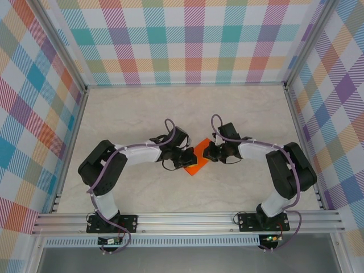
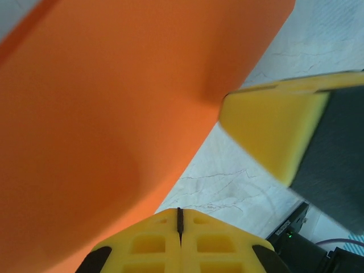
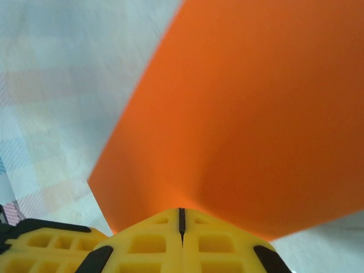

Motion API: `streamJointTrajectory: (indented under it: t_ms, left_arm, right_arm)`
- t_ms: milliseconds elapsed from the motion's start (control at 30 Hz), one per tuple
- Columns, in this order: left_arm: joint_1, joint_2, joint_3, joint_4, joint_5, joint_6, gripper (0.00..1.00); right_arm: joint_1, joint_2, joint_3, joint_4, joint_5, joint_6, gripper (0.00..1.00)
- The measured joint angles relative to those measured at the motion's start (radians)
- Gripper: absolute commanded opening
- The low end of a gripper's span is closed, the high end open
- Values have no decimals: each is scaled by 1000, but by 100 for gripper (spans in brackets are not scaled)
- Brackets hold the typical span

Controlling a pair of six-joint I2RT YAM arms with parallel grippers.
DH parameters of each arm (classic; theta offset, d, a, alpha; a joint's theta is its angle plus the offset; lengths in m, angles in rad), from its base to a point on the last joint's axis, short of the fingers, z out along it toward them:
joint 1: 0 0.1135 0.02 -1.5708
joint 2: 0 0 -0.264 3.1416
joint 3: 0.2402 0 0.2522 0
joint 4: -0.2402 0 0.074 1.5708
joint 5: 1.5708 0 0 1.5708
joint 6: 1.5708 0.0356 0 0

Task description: Fold a paper plane with a square sheet of paper (pick it up from the middle)

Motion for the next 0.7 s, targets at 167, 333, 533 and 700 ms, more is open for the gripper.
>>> streamJointTrajectory:
  t_ms: [167, 333, 533, 700]
  left_arm:
    - [-37, 13, 2, 23, -13, -16, 0]
    - [-42, 69, 3, 39, -25, -20, 0]
    - [-42, 89, 3, 43, -39, -20, 0]
    - [-42, 92, 3, 43, -40, -18, 0]
  right_arm:
    - [0, 16, -18, 24, -56, -23, 0]
    - [0, 49, -18, 53, -84, -31, 0]
    - [0, 85, -18, 67, -91, -50, 0]
    - [0, 90, -22, 72, -90, -65, 0]
